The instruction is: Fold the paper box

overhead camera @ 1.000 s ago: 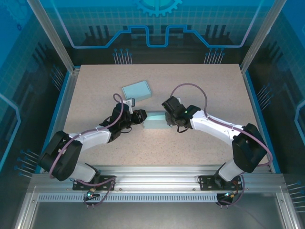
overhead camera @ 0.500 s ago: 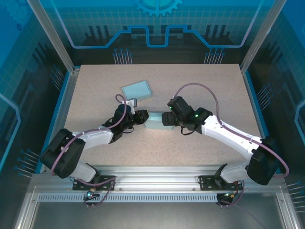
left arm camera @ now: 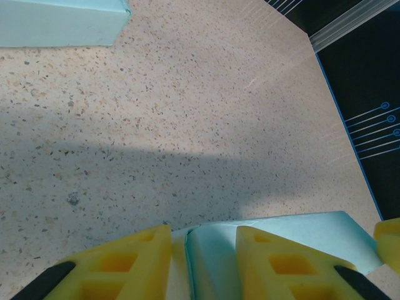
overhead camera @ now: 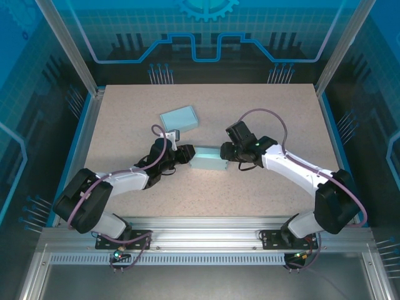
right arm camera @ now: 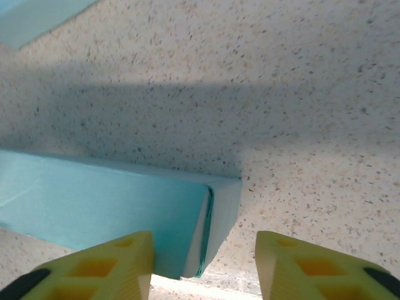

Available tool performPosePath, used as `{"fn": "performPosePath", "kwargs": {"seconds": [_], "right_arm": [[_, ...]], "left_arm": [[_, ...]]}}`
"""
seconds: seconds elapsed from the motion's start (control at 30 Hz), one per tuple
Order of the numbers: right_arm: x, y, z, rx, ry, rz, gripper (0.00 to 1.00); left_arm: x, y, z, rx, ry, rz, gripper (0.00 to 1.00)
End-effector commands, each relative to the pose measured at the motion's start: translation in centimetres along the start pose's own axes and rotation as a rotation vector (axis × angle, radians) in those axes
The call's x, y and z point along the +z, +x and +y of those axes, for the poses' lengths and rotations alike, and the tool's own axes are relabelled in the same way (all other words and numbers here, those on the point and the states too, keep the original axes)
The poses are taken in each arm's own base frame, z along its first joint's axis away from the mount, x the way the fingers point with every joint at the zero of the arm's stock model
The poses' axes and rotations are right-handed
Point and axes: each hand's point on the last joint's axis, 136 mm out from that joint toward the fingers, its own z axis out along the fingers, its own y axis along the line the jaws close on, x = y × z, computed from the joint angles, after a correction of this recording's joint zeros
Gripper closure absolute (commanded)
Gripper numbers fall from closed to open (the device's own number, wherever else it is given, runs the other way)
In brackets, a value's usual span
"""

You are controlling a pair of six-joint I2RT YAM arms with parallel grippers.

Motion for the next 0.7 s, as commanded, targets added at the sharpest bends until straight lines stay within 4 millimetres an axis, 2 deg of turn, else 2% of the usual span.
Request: {"fn": "performPosePath", "kwargs": {"seconds": [0.0, 0.2, 0.23, 0.37, 0.43, 0.57, 0.67], "right_arm": [[1.3, 1.7, -0.8, 0.025, -0.004, 0.053, 0.63], [3.3, 4.1, -2.6, 0.051, 0.012, 0.090, 0.67], [4.0, 5.2, -3.4, 0.058, 0.027, 0.115, 0.68], [5.5, 7.0, -5.0, 0.087, 0.054, 0.157, 0.71], [5.9, 7.6, -5.6, 0.097, 0.070, 0.170, 0.73], [6.3, 8.3, -6.2, 0.106, 0.086, 0.187, 0.74], [6.1, 8.0, -6.0, 0.105, 0.076, 0.178, 0.74]], "left_arm": [[-0.7, 7.6, 6.8, -0.023, -0.235, 0.239, 0.67], [-0.6, 8.0, 7.1, -0.038, -0.235, 0.242, 0.67], [-0.5, 8.1, 7.2, -0.040, -0.236, 0.243, 0.67], [-0.9, 8.7, 7.6, -0.049, -0.244, 0.257, 0.68], [-1.2, 9.2, 7.8, -0.049, -0.247, 0.267, 0.71], [-2.0, 9.6, 7.8, -0.022, -0.228, 0.279, 0.74], [-2.3, 9.4, 7.0, 0.018, -0.185, 0.276, 0.75]]}}
